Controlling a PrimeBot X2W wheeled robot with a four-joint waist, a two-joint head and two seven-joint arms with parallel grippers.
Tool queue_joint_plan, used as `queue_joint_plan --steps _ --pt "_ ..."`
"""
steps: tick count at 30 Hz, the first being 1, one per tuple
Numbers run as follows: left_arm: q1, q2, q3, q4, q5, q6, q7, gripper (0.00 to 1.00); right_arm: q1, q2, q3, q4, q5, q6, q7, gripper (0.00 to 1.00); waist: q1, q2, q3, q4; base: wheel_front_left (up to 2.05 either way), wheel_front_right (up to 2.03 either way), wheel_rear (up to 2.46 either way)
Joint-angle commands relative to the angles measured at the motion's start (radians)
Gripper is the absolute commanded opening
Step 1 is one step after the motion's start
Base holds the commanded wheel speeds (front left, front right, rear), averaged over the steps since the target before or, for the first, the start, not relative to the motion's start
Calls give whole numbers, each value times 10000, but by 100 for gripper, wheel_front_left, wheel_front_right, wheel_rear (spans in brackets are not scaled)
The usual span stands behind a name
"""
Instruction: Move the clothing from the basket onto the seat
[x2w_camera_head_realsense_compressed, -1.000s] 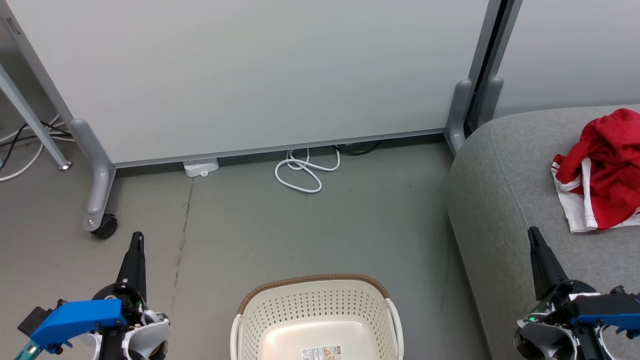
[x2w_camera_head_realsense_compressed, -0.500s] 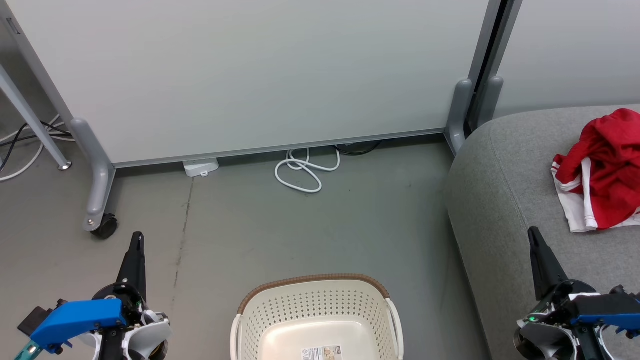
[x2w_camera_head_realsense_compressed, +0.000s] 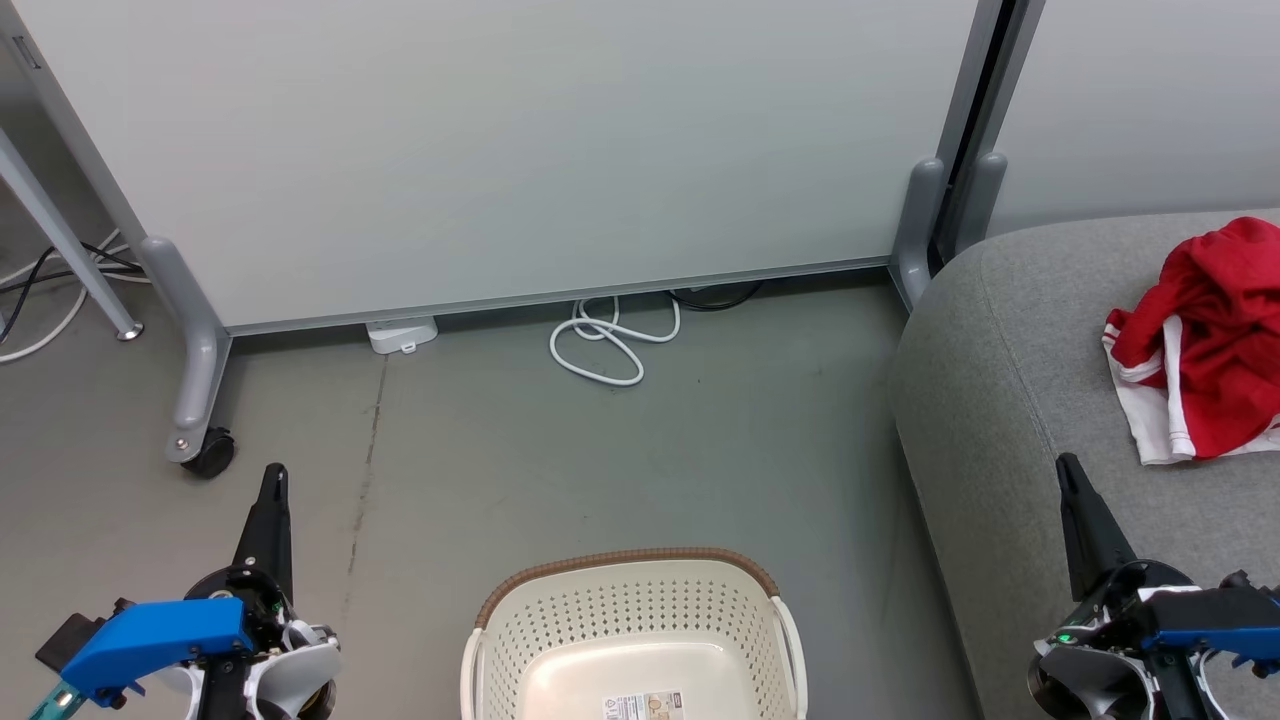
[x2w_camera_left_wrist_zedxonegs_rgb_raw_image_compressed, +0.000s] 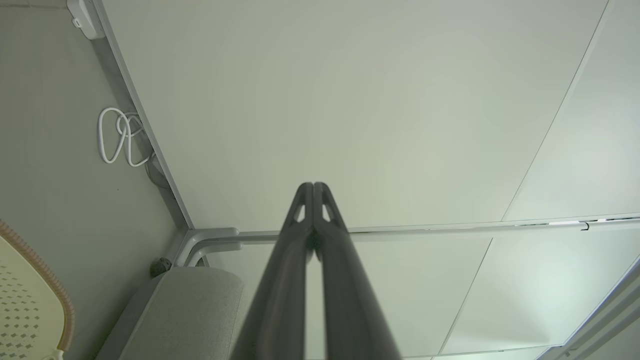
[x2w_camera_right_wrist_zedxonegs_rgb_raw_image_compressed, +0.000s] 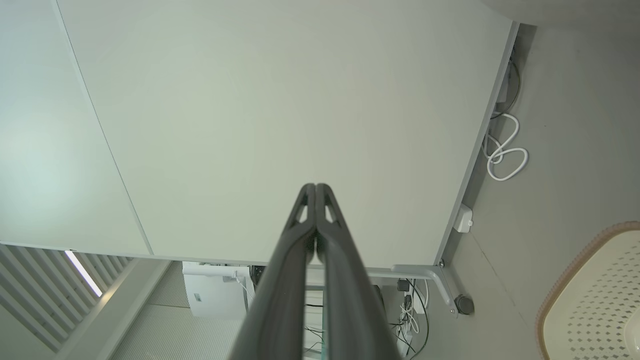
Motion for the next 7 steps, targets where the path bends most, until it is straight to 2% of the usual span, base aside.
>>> queue_joint_plan --steps 1,7 --pt "-109 -16 34 -35 -10 -28 42 0 -131 19 -16 26 -4 7 34 0 0 -1 0 0 0 0 0" --pt "-109 -16 34 -35 -9 -29 43 0 -132 25 -28 27 -14 7 46 0 0 -1 0 0 0 0 0"
